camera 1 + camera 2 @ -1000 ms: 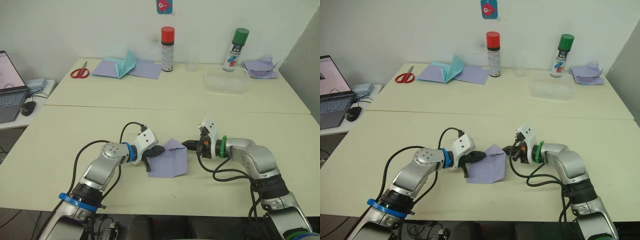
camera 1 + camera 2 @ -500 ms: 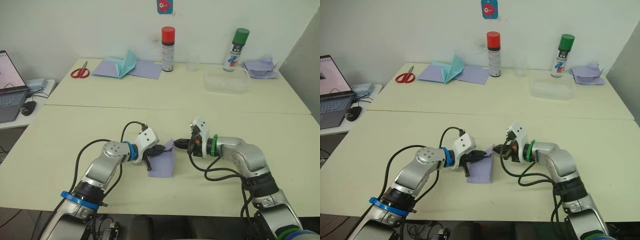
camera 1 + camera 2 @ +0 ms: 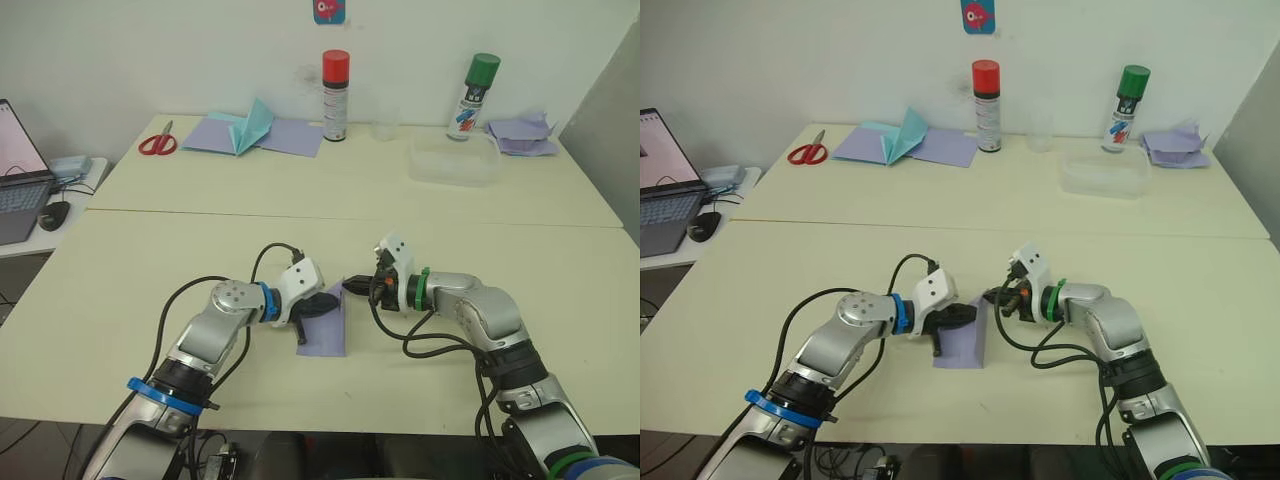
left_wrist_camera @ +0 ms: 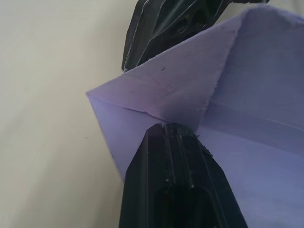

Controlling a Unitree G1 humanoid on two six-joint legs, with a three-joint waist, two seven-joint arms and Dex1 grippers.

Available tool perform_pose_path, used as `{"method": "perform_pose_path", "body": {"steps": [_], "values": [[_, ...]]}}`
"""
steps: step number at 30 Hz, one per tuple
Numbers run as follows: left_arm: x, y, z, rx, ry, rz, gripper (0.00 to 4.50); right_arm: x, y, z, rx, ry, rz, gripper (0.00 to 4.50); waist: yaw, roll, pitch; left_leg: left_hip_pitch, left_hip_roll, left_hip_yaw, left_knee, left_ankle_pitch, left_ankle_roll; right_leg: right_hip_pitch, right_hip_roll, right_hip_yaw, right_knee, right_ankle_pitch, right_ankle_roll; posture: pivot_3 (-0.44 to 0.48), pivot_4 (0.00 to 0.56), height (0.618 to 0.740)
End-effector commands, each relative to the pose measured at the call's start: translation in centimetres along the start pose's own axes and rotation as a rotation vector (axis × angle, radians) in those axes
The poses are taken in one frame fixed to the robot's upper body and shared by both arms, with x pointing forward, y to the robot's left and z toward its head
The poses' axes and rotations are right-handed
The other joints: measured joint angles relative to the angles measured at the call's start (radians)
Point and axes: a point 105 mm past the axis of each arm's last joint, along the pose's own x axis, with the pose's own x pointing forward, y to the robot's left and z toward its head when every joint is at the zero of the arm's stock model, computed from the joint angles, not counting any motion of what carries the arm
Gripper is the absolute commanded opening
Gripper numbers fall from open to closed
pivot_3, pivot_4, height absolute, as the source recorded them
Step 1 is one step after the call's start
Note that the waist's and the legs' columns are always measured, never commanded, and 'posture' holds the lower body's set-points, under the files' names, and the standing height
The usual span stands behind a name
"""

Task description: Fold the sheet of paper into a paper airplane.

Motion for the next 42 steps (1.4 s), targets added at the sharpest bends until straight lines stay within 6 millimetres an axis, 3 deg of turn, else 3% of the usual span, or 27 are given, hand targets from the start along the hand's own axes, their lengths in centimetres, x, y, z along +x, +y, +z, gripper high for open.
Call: {"method": "perform_pose_path", "body": {"steps": [1, 7, 13, 18, 23, 34, 42], "values": [[0.9, -0.4, -0.2, -0.007, 0.007, -0.028, 0.03, -0.2, 0.1, 1.1, -0.035, -0.036, -0.002, 0.0, 0.0, 0.0, 0.0, -0.001, 0.0, 0.0, 0.0, 0.0, 0.0, -0.001, 0.0, 0.0, 0.0, 0.0, 0.0, 0.0, 0.15, 0.74], [1.2, -0.4, 0.2, -0.019, -0.011, -0.028, 0.03, -0.1, 0.4, 1.0, -0.031, -0.036, 0.001, 0.0, 0.0, 0.0, 0.0, -0.011, 0.0, -0.001, 0.005, 0.0, 0.0, -0.011, 0.001, 0.0, 0.004, 0.001, 0.0, 0.0, 0.15, 0.74], [-0.6, 0.3, -2.7, -0.032, 0.129, 0.026, 0.03, 0.1, 0.8, 0.7, -0.035, -0.03, 0.019, 0.0, -0.004, 0.0, 0.0, -0.011, 0.0, -0.001, 0.004, 0.0, 0.0, -0.011, 0.002, 0.0, 0.004, 0.001, 0.0, 0.0, 0.15, 0.74], [-2.3, 0.8, -3.9, -0.073, 0.182, 0.079, 0.03, 0.5, 1.5, 0.8, -0.039, -0.039, 0.056, 0.0, -0.015, 0.0, 0.0, -0.01, 0.003, -0.001, 0.004, 0.0, 0.0, -0.011, 0.003, 0.0, 0.005, 0.001, 0.0, 0.0, 0.15, 0.74], [-3.1, 1.2, -4.4, -0.11, 0.184, 0.134, 0.03, 0.9, 3.5, 0.4, -0.017, -0.035, 0.168, 0.0, -0.022, 0.0, 0.0, -0.01, 0.004, -0.002, 0.004, 0.0, 0.0, -0.011, 0.005, 0.0, 0.006, 0.0, 0.0, 0.0, 0.15, 0.74], [-2.5, 0.4, -3.7, -0.124, 0.142, 0.108, 0.03, 2.2, 3.9, 0.4, -0.042, -0.035, 0.197, 0.0, -0.024, 0.0, 0.0, -0.009, 0.004, -0.001, 0.004, 0.0, 0.0, -0.011, 0.005, 0.0, 0.006, 0.001, -0.001, 0.0, 0.15, 0.74], [-8.0, 2.5, -4.8, -0.113, 0.272, 0.191, 0.03, 3.0, 3.9, -1.2, -0.092, 0.024, 0.194, 0.0, -0.036, 0.0, 0.0, -0.008, 0.005, -0.002, 0.003, 0.0, 0.0, -0.012, 0.006, 0.0, 0.007, 0.0, -0.001, 0.0, 0.15, 0.74]]}}
